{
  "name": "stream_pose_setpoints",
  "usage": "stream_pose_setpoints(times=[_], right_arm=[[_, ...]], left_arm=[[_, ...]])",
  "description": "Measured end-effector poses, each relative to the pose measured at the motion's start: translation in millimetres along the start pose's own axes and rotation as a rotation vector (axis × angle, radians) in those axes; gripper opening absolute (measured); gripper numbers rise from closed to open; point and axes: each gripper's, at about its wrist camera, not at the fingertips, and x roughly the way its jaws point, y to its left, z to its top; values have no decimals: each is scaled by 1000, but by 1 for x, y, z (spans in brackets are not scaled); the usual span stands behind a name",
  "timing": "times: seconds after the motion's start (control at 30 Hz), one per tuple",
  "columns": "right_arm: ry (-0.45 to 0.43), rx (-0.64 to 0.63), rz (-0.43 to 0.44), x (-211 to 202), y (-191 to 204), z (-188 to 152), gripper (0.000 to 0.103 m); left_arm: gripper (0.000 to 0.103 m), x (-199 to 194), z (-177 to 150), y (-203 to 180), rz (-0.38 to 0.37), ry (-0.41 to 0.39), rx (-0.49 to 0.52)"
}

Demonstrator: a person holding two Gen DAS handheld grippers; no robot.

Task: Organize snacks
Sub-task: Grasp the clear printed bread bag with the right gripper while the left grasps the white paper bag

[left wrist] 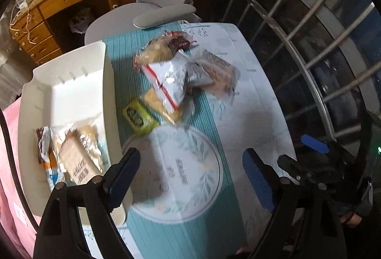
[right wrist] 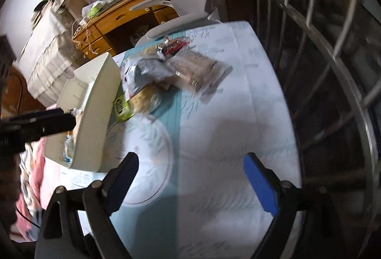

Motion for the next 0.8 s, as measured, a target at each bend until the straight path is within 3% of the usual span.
stream_pose_setpoints(times=[0.37, 0.8], right_arm=[[-70, -293, -28, 31, -5, 65, 93], [-92, -453, 38, 97, 1, 108, 94]], left_arm=[[93, 53, 60, 15, 64, 69, -209], [93, 108, 94, 33, -32, 132, -449]])
